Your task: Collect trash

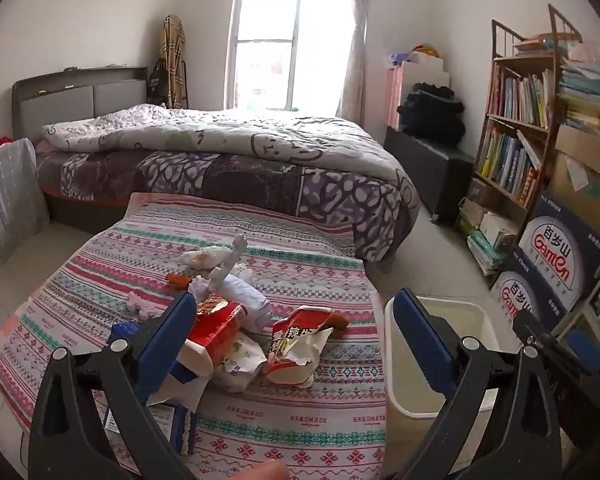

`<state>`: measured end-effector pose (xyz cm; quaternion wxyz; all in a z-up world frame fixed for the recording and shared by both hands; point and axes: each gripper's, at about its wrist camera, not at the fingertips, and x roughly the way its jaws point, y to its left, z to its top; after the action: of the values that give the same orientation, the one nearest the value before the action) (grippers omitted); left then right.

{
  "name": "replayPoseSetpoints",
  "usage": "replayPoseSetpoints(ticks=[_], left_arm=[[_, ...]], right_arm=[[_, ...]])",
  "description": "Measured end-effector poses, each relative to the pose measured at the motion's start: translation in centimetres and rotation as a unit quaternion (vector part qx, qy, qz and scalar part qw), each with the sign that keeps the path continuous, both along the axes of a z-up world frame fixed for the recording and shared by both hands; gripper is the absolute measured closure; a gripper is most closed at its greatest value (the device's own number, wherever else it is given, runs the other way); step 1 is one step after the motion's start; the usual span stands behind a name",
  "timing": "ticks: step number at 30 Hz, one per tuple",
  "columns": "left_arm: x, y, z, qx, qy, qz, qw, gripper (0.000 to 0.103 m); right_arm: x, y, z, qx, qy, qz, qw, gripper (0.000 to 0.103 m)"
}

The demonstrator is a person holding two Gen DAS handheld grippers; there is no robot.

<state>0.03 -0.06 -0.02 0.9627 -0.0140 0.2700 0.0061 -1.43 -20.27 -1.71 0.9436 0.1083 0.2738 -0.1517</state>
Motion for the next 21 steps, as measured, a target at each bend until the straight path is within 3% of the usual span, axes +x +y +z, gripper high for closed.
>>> replayPoseSetpoints(ticks=[5, 8, 21], left_arm=[[0.0, -1.9, 0.1, 0.011, -0.004, 0.0, 0.9999, 0.007], [-0.2, -0.1, 0.0, -0.025, -0.012, -0.004, 0.9996, 0.007], [0.0, -0.8, -0.3, -0.027, -0.004, -0.016, 0.9995, 0.007]], right_arm=[[-0.4, 0.8, 0.2, -0.01, -0.004, -0.006, 1.0, 0.007], [-0.4, 1.0, 0.4, -0.013, -0.006, -0.004, 1.0, 0.007], [-0.8, 0.5, 0.8, -0.017, -0.012, -0.005, 1.0, 0.007]])
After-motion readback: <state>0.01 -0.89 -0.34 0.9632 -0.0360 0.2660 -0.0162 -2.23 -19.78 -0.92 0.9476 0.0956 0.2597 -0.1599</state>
